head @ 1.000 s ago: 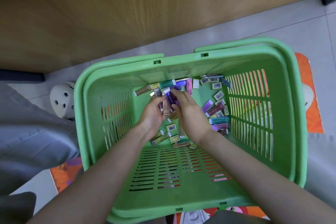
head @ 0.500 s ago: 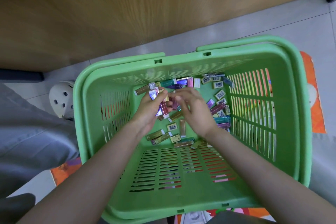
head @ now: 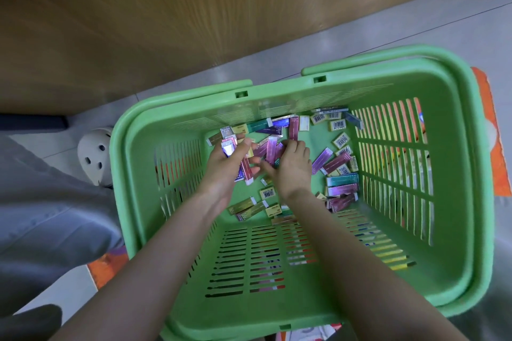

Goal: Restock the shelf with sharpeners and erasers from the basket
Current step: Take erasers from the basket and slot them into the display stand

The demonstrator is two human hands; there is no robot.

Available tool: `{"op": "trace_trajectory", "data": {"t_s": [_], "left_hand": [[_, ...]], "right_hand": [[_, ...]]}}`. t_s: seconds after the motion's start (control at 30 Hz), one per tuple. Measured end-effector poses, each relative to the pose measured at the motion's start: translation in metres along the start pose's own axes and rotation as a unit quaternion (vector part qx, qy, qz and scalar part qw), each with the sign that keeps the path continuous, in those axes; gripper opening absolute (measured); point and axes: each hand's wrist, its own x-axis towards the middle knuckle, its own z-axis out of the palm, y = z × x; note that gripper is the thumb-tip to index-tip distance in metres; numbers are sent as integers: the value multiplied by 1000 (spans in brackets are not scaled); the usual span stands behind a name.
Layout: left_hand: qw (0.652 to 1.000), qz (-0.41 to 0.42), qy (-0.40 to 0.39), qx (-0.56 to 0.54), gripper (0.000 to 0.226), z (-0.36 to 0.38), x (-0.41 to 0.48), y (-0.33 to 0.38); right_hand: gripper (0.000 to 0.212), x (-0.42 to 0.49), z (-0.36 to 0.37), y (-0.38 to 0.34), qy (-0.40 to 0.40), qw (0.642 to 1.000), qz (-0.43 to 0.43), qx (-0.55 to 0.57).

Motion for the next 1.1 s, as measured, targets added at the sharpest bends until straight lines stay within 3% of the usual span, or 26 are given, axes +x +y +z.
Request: {"op": "trace_trajectory", "data": {"t_s": [0.13, 0.3, 0.57, 0.8, 0.9, 1.0, 1.1], "left_hand": [[1000, 21, -3, -8, 6, -4, -3, 6], [1000, 25, -4, 2, 6, -8, -7, 11], [996, -11, 5, 91, 19, -18, -20, 9], [991, 2, -9, 131, 6, -23, -50, 13], [989, 6, -39, 140, 7, -27, -66, 23], [987, 13, -86, 135, 8, -31, -82, 37], [981, 45, -129, 137, 24, -36, -97, 55]], "right_hand": [[53, 1, 8, -15, 21, 988, 54, 144], [34, 3, 7, -10, -49, 951, 70, 297], [22, -3, -40, 0, -89, 955, 35, 282], [18, -28, -105, -17, -125, 930, -31, 345], [17, -41, -127, -35, -147, 913, -63, 374], [13, -59, -151, -51, -121, 912, -97, 381], [12, -81, -173, -65, -88, 911, -128, 382]]}}
